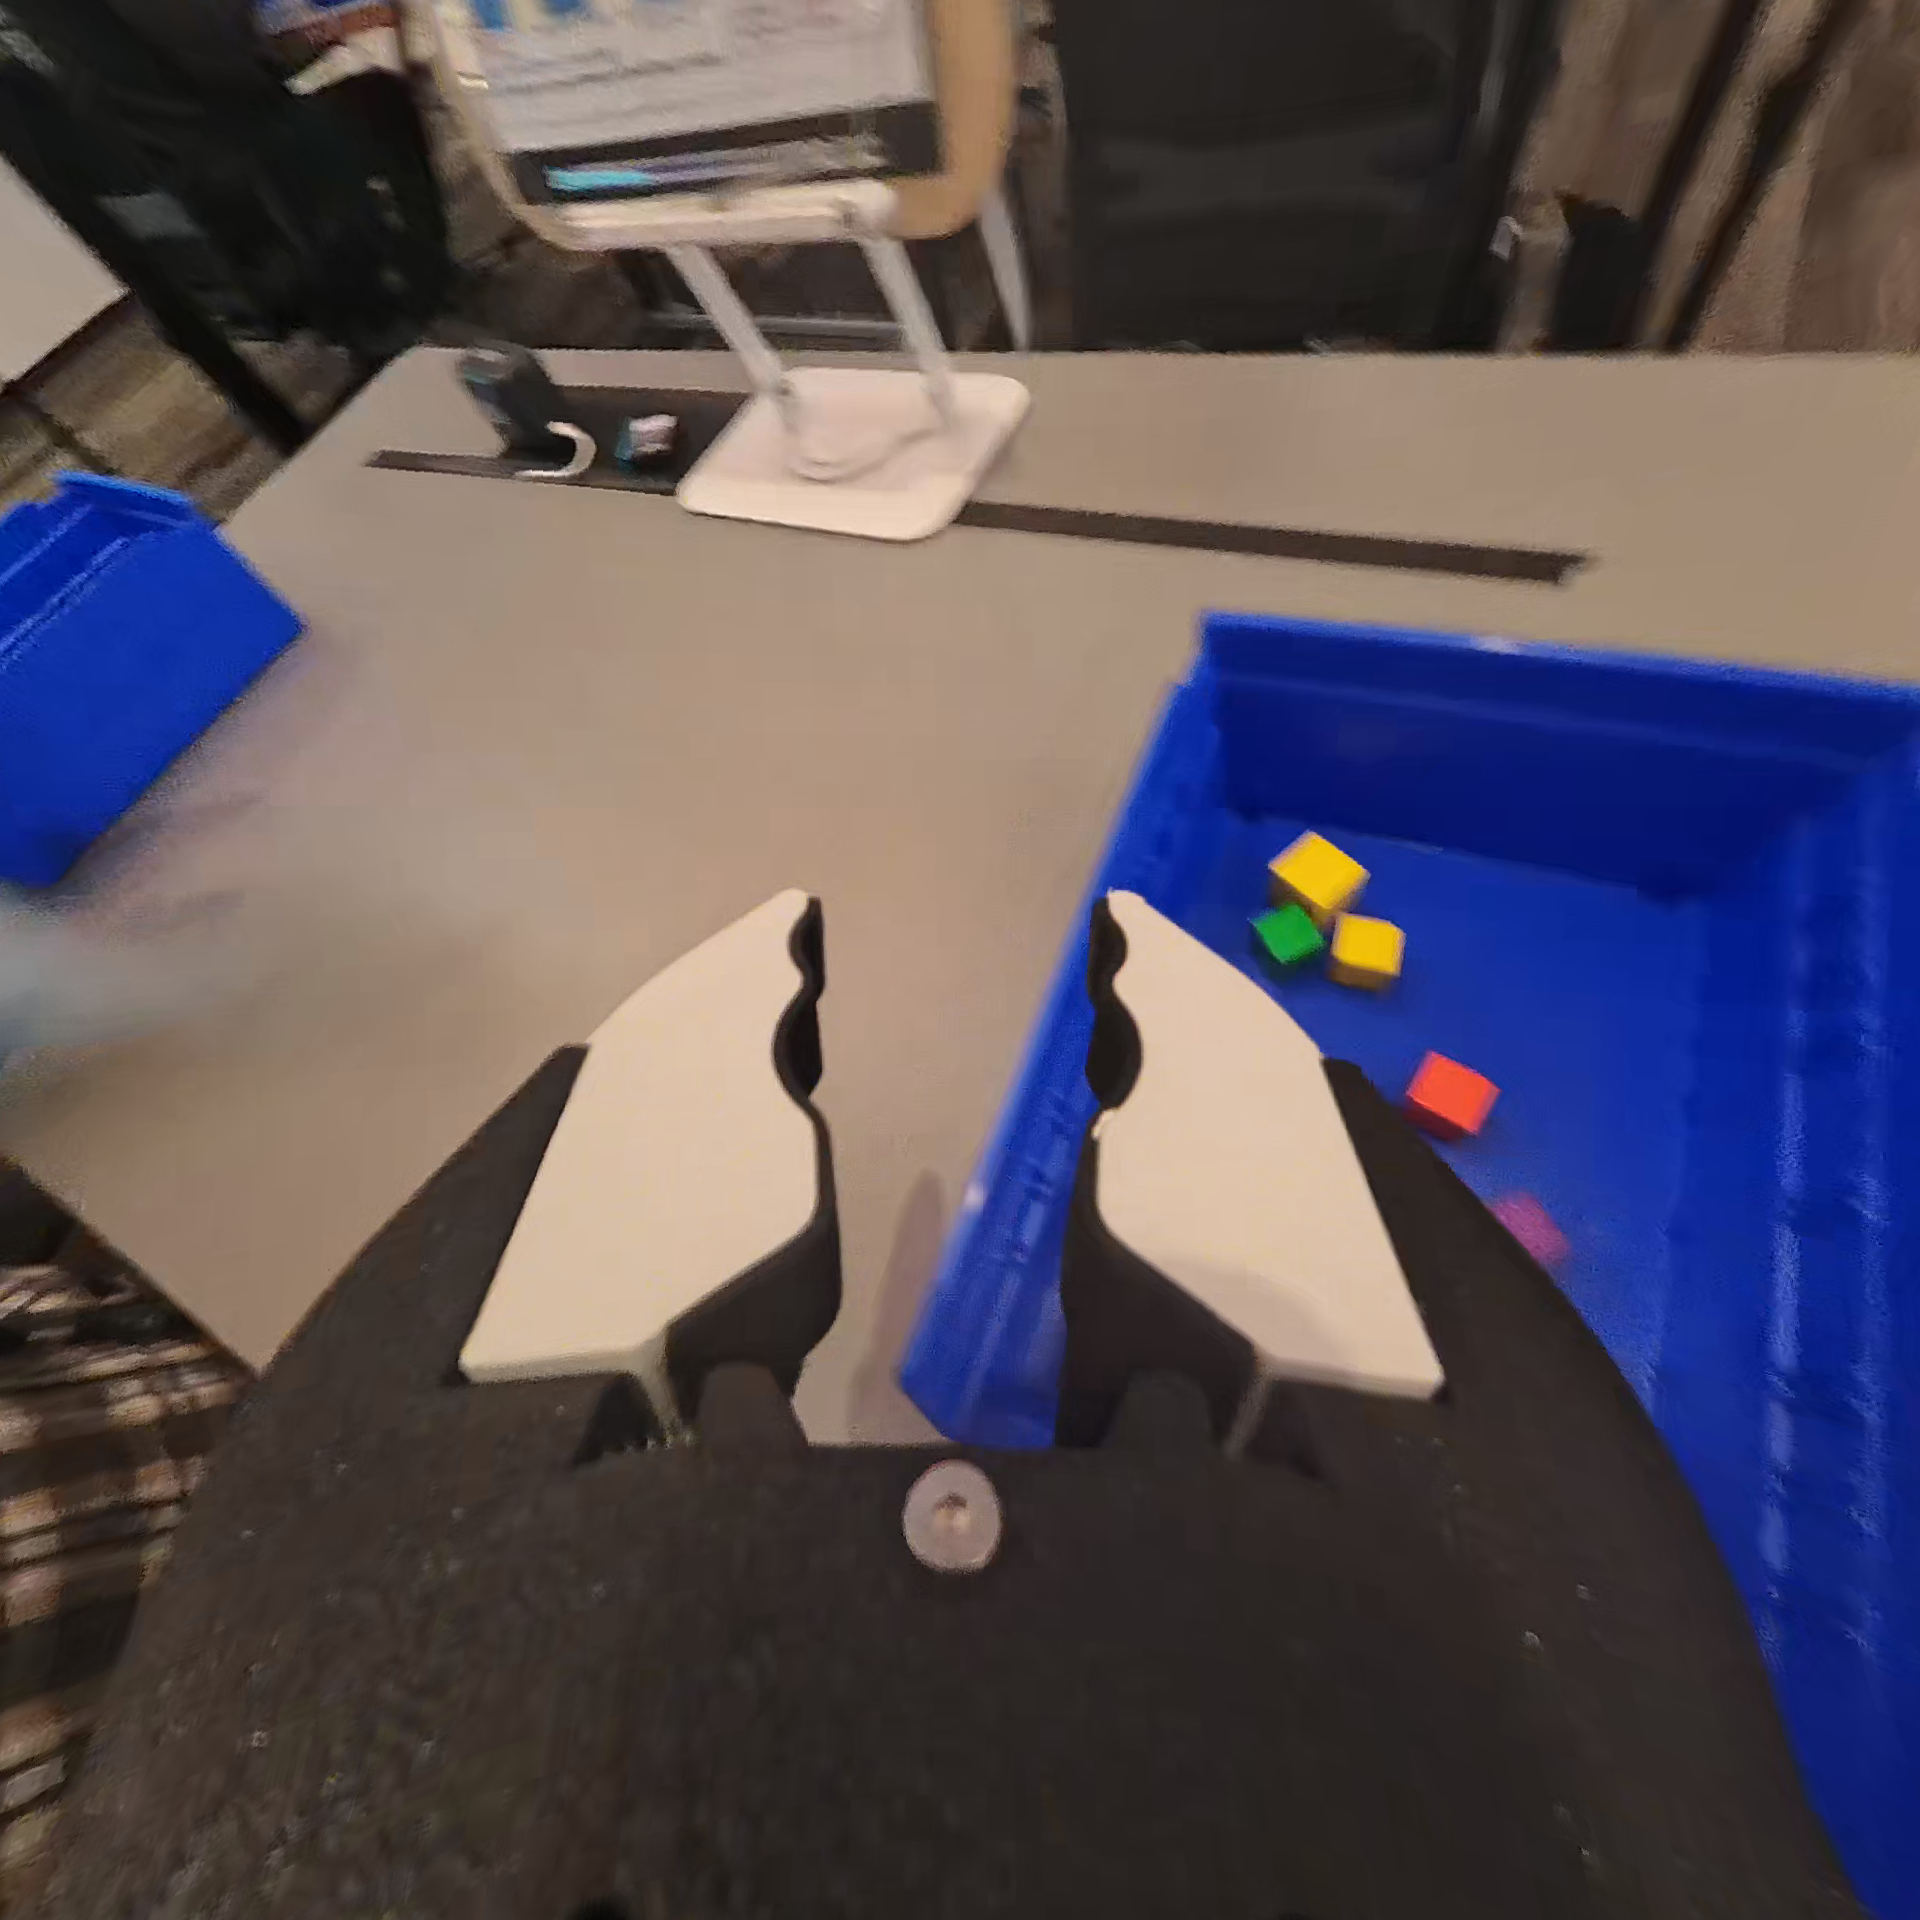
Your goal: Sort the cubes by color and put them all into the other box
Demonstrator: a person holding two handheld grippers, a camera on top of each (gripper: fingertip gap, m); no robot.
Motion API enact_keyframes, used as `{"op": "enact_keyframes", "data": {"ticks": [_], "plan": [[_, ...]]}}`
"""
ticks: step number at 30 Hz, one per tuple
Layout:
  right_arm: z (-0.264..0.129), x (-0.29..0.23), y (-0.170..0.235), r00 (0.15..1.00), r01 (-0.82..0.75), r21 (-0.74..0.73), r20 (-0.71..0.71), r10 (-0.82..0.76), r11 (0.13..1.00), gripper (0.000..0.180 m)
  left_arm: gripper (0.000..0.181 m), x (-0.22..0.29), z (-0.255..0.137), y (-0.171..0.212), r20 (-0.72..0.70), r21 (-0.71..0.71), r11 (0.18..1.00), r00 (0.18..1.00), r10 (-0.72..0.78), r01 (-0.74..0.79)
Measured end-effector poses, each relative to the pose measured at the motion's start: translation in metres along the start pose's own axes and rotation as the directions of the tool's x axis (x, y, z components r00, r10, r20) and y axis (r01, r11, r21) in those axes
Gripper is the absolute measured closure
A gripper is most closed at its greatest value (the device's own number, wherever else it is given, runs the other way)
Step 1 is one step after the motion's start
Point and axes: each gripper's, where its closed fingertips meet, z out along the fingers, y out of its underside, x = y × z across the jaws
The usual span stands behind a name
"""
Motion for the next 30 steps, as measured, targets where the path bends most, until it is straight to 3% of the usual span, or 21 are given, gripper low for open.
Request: {"op": "enact_keyframes", "data": {"ticks": [4,9,14,18,23,30], "plan": [[0.022,-0.067,-0.018,0.986,0.075,0.056,0.143,-0.082,0.996,0.124,0.109,-0.104,-0.089,0.030,0.335,-0.207,0.970,0.941,-0.049,0.124],[0.066,-0.128,-0.023,0.955,0.117,0.068,0.266,-0.131,0.991,0.118,0.110,-0.193,-0.152,0.086,0.582,-0.241,0.897,0.795,-0.172,0.370],[0.103,-0.170,-0.012,0.921,0.110,-0.034,0.378,-0.089,0.993,0.120,0.110,-0.227,-0.173,0.173,0.698,-0.349,0.753,0.690,-0.189,0.558],[0.118,-0.191,-0.013,0.916,0.149,-0.089,0.388,-0.104,0.985,0.120,0.112,-0.235,-0.174,0.223,0.738,-0.299,0.642,0.598,-0.313,0.706],[0.127,-0.215,-0.023,0.907,0.198,-0.102,0.396,-0.143,0.975,0.120,0.115,-0.248,-0.177,0.258,0.791,-0.312,0.569,0.540,-0.288,0.760],[0.132,-0.231,-0.024,0.896,0.223,-0.104,0.414,-0.162,0.969,0.120,0.117,-0.259,-0.165,0.285,0.804,-0.368,0.485,0.534,-0.262,0.793]]}}
